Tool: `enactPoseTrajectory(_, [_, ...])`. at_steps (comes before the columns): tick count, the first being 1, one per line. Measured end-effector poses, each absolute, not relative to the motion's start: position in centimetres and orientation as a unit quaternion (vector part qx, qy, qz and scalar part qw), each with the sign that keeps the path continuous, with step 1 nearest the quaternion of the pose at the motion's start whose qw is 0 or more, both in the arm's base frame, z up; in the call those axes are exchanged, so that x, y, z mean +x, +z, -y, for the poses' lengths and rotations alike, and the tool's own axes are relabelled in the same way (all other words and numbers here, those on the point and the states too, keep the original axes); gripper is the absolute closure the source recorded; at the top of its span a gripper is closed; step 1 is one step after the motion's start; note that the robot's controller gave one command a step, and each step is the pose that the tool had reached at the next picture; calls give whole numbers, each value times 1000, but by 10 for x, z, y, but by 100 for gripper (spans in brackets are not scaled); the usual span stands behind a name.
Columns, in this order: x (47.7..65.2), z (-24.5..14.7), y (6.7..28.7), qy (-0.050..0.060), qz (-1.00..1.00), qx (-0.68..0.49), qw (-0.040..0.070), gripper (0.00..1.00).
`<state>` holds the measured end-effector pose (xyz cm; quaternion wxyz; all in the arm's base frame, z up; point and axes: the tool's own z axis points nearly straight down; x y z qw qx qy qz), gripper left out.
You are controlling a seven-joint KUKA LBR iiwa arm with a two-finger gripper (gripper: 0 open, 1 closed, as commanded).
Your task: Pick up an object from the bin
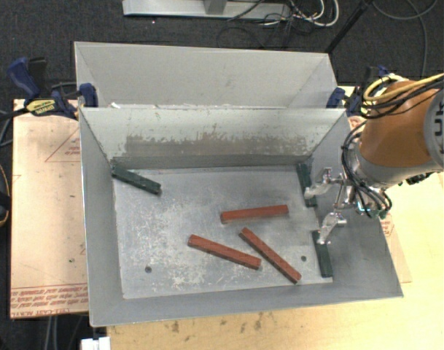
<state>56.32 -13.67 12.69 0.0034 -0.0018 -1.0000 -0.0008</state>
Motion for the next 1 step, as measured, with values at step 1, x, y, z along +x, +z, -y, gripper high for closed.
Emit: enactPoseTrajectory(1, [565,136,131,0,1000,0,0,0])
